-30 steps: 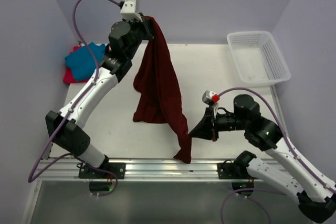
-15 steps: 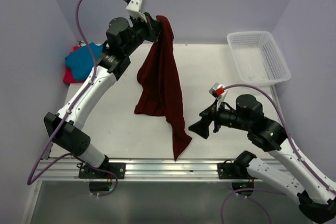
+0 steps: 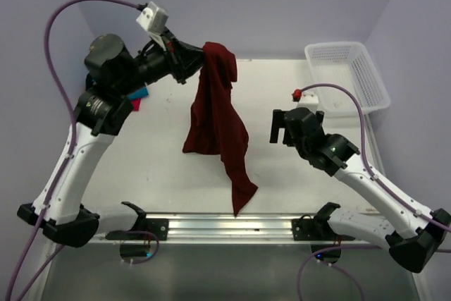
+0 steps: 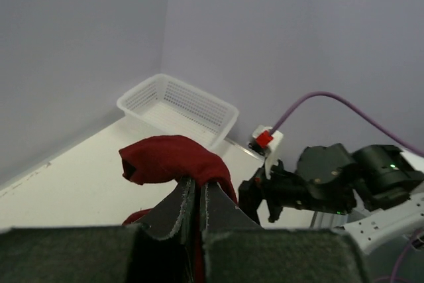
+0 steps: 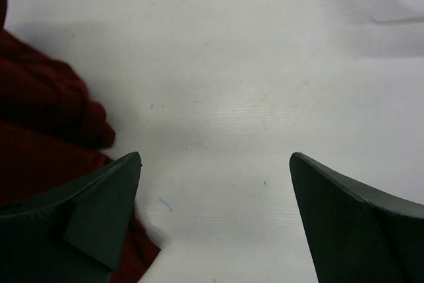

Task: Fold and stack the t-shirts
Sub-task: Flatten out the tshirt

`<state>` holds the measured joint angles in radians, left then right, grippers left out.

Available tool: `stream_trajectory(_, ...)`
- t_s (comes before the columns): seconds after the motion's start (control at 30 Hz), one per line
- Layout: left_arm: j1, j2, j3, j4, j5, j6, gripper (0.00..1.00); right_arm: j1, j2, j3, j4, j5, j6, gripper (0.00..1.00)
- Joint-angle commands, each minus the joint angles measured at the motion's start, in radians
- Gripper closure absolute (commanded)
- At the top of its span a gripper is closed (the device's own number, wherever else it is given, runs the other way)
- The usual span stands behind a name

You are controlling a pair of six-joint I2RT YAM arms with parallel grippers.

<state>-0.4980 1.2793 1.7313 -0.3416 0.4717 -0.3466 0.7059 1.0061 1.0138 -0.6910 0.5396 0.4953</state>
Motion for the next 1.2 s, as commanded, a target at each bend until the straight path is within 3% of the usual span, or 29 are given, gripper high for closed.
stream_trajectory(0.0,-0.004,-0.092,0.070,-0.078,0.091,-0.049,1.00,0.001,0.011,0.019,0.028,0.158,0.092,0.01)
stream_trajectory(0.1,-0.004,-0.139,0.108,-0.195,0.125,-0.072,1.00,-0.002,0.043,0.020,0.044,0.197,0.114,0.01)
stream_trajectory(0.27,-0.004,-0.198,0.102,-0.414,0.111,-0.106,1.00,-0.006,0.110,0.032,0.088,0.135,0.104,0.01)
stream_trajectory(0.43,-0.004,-0.351,-0.105,-0.569,-0.068,-0.104,1.00,-0.009,0.173,0.028,0.194,-0.061,0.051,0.01)
stream_trajectory(0.67,-0.004,-0.322,-0.110,-0.564,-0.341,-0.068,1.00,-0.009,0.118,0.003,0.214,-0.135,0.035,0.01)
stream_trajectory(0.77,-0.004,-0.217,-0.137,-0.446,-0.358,-0.026,1.00,-0.008,0.034,-0.006,0.176,-0.116,0.031,0.01)
stream_trajectory(0.9,-0.007,0.081,-0.096,-0.311,-0.185,0.008,1.00,-0.008,-0.105,-0.024,0.128,-0.075,0.022,0.01)
stream_trajectory(1.0,-0.048,0.332,0.069,-0.300,-0.076,0.049,1.00,-0.008,-0.219,-0.023,0.085,-0.033,0.006,0.01)
stream_trajectory(1.03,-0.066,0.394,0.194,-0.312,-0.058,0.063,1.00,-0.009,-0.248,-0.018,0.073,-0.018,0.006,0.01)
stream_trajectory(1.07,-0.120,0.510,0.274,-0.367,-0.032,0.087,1.00,-0.009,-0.291,-0.015,0.053,-0.009,-0.004,0.01)
stream_trajectory(1.17,-0.233,0.646,0.592,-0.540,-0.071,0.196,1.00,-0.008,-0.345,-0.009,0.018,0.019,-0.020,0.01)
